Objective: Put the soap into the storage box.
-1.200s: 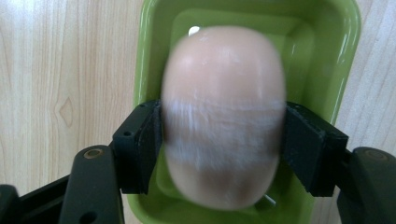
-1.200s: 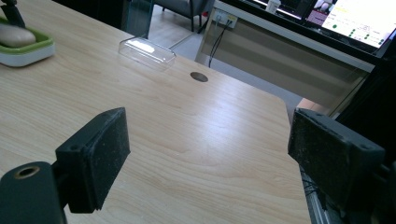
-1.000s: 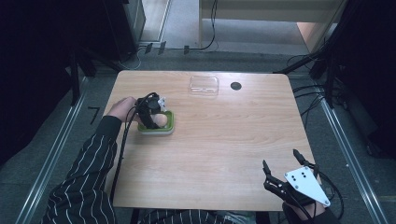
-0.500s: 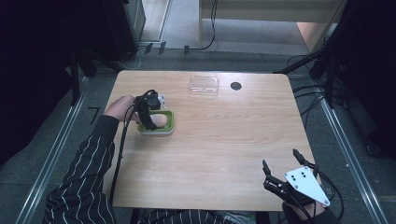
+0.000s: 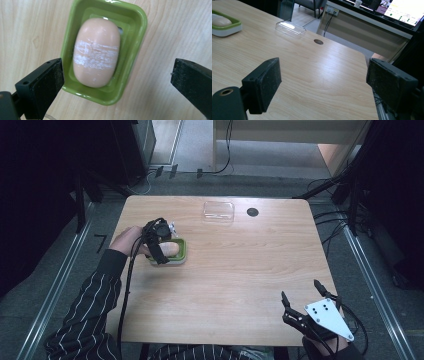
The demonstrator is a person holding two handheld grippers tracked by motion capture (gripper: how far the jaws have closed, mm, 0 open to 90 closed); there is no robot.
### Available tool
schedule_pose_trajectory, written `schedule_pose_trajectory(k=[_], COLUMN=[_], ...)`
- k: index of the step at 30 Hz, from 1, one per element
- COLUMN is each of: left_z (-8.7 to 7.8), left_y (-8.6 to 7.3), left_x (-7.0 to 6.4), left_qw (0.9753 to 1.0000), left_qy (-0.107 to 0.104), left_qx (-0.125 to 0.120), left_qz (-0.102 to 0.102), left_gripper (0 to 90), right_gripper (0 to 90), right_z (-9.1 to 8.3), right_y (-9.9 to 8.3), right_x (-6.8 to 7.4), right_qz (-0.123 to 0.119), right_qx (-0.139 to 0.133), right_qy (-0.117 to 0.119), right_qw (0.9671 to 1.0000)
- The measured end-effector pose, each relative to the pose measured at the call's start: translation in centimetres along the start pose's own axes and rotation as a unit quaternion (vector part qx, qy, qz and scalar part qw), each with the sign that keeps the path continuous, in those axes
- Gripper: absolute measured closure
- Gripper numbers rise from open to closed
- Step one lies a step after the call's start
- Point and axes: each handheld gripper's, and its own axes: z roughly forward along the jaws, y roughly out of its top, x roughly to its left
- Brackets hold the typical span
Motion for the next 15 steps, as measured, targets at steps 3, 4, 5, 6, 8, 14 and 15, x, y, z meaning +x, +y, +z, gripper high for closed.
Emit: schedule_pose_trajectory(k=[3, 4, 5, 6, 8, 14, 15], left_z=[-0.3, -0.4, -0.5, -0.5, -0.6, -0.4, -0.4], left_y=[0.0, 0.0, 0.0, 0.0, -0.1, -0.4, -0.5], left_x=[-0.7, -0.9, -1.1, -1.3, -1.7, -2.9, -3.0], left_qw=[1.0, 1.0, 1.0, 0.9999, 0.9999, 0.9995, 0.9993], left_qy=[0.005, 0.004, 0.005, 0.007, 0.009, 0.006, 0.004], left_qx=[0.002, 0.004, 0.005, 0.008, 0.013, 0.026, 0.033], left_qz=[0.0, 0.002, 0.003, 0.002, -0.002, -0.019, -0.02], left_gripper=[0.0, 0.0, 0.0, 0.0, 0.0, 0.0, 0.0], right_gripper=[13.4, 13.4, 13.4, 13.5, 13.4, 13.4, 13.4], right_z=[0.0, 0.0, 0.0, 0.0, 0.0, 0.0, 0.0], right_y=[0.0, 0.0, 0.0, 0.0, 0.0, 0.0, 0.0], right_x=[0.0, 0.0, 0.0, 0.0, 0.0, 0.0, 0.0], right_qz=[0.0, 0.0, 0.0, 0.0, -0.001, -0.001, -0.001], right_qx=[0.0, -0.001, -0.001, 0.0, -0.001, -0.001, -0.001], right_qy=[0.0, 0.0, 0.0, 0.0, 0.0, 0.0, 0.0], right_qw=[1.0, 1.0, 1.0, 1.0, 1.0, 1.0, 1.0])
